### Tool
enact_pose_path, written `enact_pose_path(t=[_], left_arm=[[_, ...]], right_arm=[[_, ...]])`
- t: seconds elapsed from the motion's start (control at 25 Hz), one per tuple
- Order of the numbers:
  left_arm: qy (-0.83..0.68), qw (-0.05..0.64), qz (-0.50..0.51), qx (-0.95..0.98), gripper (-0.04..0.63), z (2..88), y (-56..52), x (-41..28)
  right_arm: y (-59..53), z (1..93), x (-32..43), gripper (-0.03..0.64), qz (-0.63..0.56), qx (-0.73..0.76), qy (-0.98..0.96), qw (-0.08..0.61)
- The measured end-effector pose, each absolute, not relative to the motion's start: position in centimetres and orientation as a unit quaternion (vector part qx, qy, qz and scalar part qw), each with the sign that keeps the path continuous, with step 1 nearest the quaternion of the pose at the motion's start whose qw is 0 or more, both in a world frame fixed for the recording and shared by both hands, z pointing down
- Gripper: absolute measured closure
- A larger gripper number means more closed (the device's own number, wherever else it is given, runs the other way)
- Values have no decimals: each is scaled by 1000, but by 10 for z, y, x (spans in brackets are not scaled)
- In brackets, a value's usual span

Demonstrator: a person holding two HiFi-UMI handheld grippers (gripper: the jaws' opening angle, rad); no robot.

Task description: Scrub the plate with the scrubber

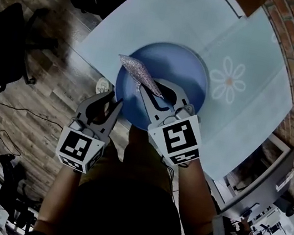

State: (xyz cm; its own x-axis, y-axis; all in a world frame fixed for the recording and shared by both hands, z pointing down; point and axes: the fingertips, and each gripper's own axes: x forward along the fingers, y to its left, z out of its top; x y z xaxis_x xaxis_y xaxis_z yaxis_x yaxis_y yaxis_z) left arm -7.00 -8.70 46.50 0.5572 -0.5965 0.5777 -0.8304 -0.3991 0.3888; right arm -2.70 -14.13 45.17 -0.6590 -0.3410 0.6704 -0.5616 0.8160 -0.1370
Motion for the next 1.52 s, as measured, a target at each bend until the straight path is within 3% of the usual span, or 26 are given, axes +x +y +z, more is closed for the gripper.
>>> enact_pose_path(t=[0.92,1.52], left_arm=[[-435,321,185,821,485,466,-90,-74],[-444,328,182,813,486,468,-89,-71]], right_arm=[[-211,450,15,537,109,323,-871,354],[-204,451,93,537,56,333,-838,428]])
